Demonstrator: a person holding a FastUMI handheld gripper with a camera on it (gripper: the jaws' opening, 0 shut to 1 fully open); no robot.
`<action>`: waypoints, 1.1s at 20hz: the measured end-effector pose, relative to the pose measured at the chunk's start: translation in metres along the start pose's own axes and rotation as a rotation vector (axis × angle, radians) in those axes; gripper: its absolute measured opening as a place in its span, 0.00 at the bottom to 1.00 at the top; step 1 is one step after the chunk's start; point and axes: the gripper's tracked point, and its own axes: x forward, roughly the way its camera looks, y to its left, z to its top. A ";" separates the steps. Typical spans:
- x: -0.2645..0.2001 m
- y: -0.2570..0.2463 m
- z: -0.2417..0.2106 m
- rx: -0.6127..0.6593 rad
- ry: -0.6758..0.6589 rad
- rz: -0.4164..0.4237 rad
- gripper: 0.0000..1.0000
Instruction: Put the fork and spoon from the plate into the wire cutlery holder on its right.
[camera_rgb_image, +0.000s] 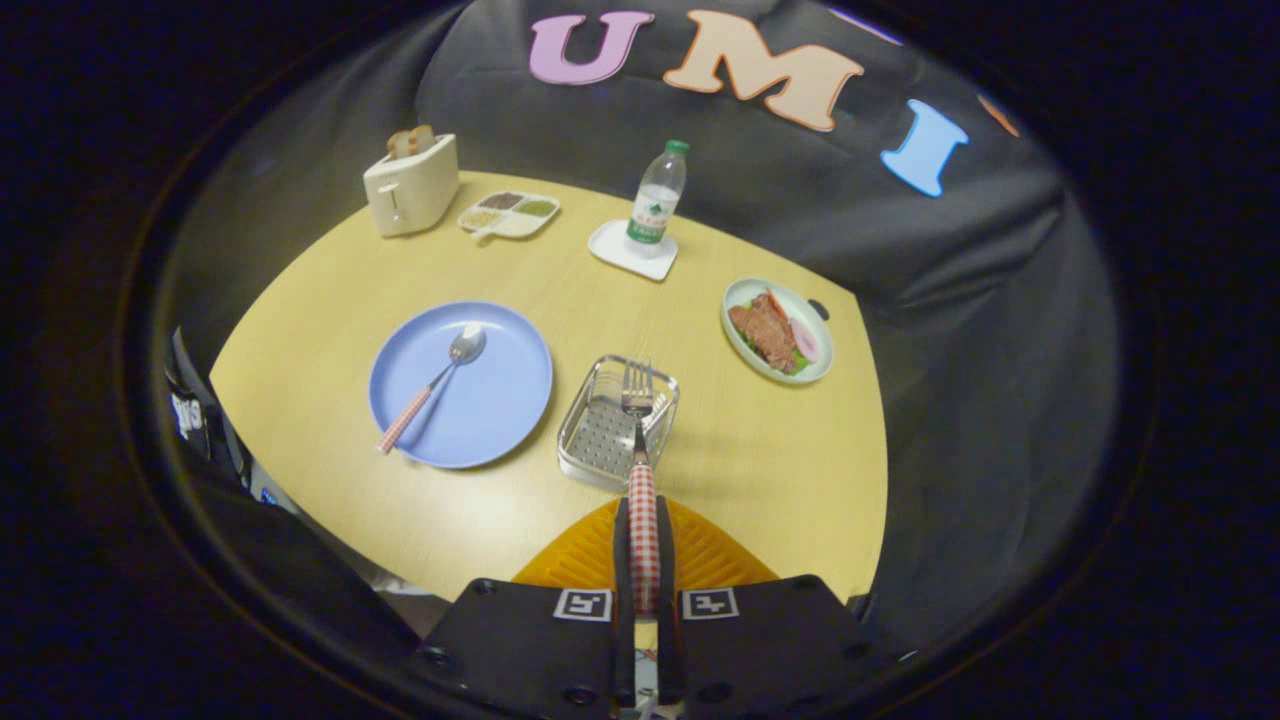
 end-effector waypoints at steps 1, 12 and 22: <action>0.000 0.000 -0.004 -0.015 0.035 0.014 0.11; 0.040 0.001 0.002 -0.008 0.337 0.126 0.11; 0.057 0.015 0.009 -0.048 0.368 0.132 0.19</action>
